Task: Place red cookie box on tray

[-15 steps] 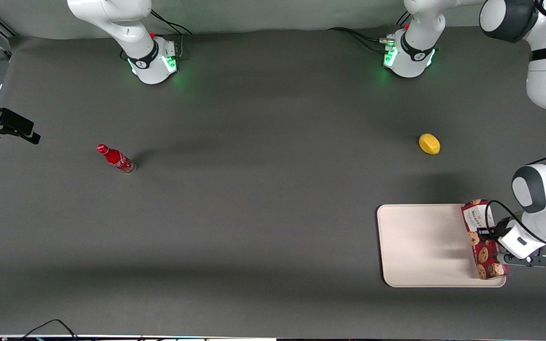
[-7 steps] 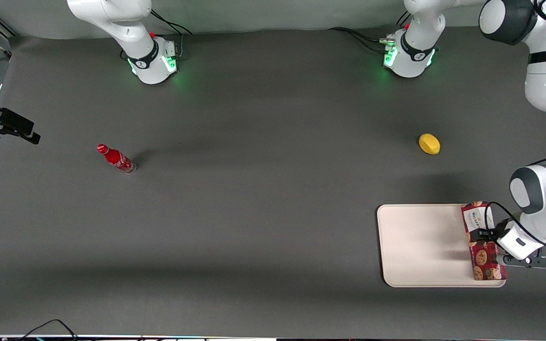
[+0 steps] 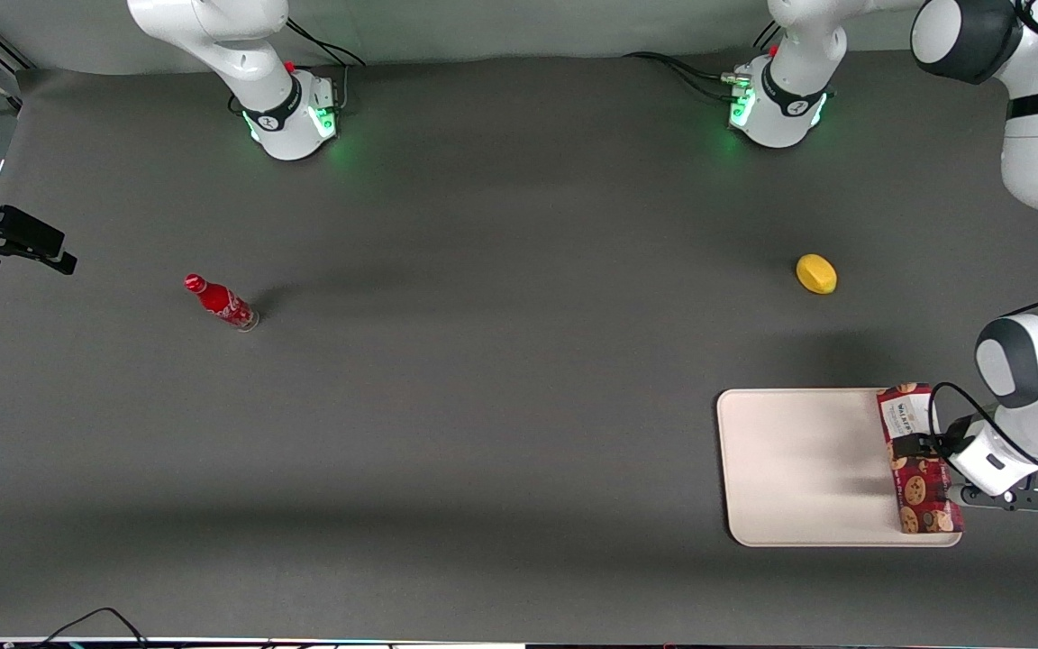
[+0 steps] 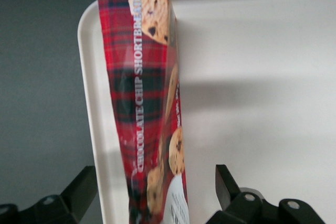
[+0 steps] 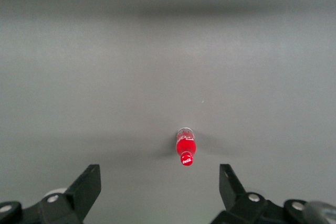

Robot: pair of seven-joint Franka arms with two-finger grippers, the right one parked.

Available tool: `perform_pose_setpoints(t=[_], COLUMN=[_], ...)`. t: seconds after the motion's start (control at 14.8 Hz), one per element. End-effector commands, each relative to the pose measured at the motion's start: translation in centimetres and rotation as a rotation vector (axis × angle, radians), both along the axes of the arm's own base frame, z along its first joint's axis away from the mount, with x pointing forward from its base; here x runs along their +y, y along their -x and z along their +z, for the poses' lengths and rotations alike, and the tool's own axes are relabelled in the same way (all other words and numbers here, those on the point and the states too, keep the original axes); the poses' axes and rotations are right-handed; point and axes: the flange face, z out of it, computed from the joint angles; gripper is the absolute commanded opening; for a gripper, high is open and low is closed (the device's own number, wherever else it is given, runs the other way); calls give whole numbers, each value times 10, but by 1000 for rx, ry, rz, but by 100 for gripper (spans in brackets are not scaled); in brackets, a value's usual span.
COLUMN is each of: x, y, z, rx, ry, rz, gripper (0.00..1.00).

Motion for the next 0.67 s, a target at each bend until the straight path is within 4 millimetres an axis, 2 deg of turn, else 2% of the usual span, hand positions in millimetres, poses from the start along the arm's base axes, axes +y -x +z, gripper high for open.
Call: perform_pose_setpoints(t=[0.0,0.07,0.34,0.47,0.61], x=[-7,-11,-57,-65,-75], y=[14,24,63,87,114], z=[71,96,195,235,263], rx=[94,140,261,303,312], ry=[-7,-3,-18,-15,-25], rz=[1,3,9,30,29], gripper=[100,100,100,100,100])
